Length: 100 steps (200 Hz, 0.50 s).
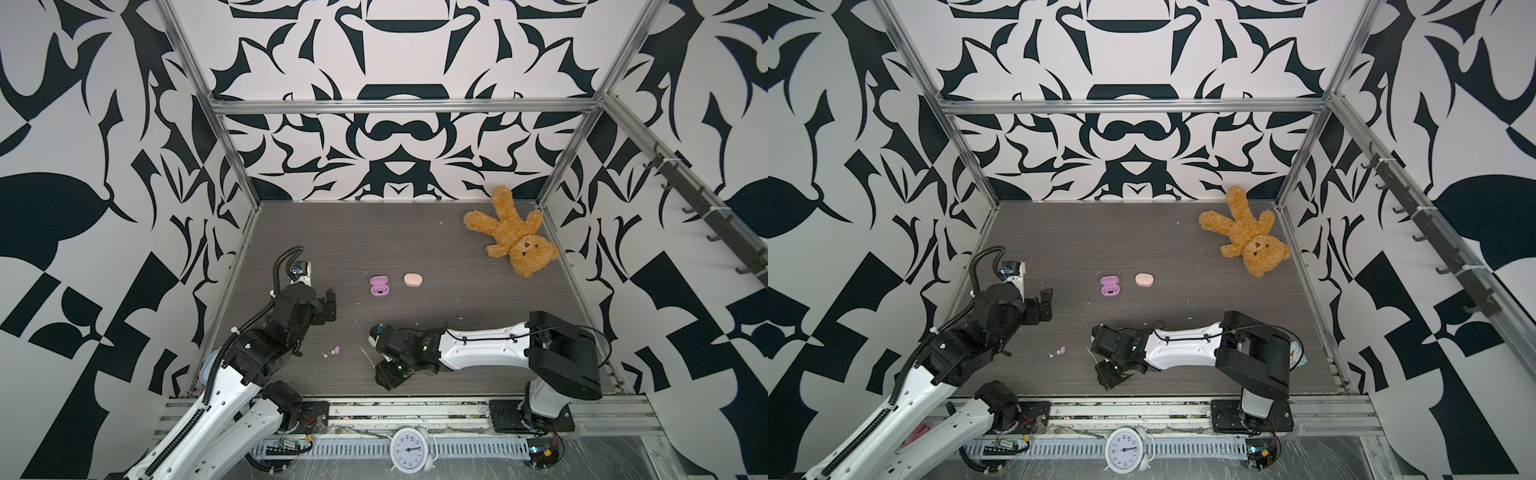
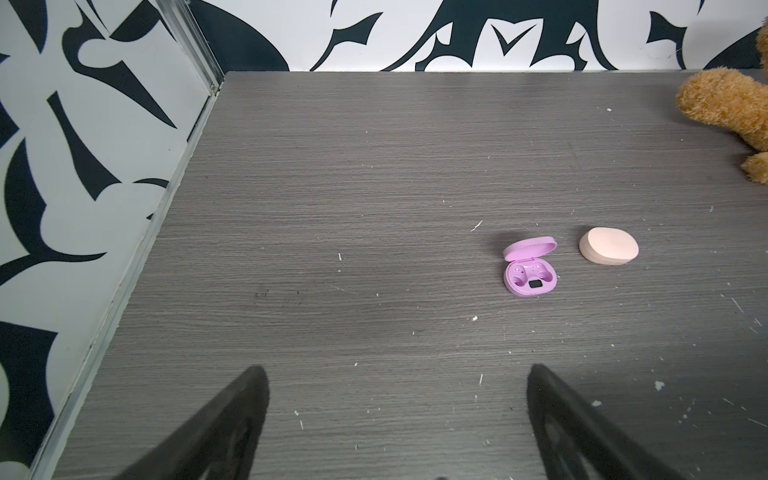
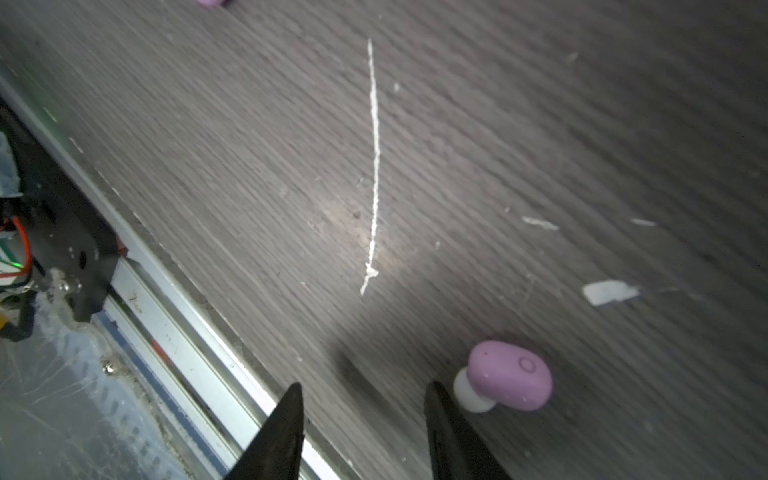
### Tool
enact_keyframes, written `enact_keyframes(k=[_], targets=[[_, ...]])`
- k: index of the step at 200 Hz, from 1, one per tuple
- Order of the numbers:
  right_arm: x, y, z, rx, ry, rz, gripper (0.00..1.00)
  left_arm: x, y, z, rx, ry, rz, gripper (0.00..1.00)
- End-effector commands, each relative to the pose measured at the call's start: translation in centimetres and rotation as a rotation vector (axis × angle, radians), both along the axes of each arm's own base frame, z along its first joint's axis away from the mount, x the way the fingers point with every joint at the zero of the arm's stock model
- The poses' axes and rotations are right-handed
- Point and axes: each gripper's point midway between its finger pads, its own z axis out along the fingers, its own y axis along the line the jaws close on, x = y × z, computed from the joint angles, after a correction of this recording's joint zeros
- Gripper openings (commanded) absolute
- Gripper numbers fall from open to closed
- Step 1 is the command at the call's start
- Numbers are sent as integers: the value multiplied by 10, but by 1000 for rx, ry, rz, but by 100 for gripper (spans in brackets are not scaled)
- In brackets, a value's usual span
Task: Insert the wireless bluetooth earbuds into the charging case
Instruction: 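Lower the right gripper over a lilac earbud on the table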
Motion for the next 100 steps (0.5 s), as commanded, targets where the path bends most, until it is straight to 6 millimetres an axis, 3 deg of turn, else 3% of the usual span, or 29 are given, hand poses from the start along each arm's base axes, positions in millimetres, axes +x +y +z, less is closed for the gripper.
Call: enact_keyframes(k=[1, 100], targets=[[13, -5, 15, -18, -77, -40, 47, 0, -1, -4, -7, 3, -3, 99], [34, -30, 25, -111, -172, -117, 40, 0, -1, -3, -11, -1, -3, 99]])
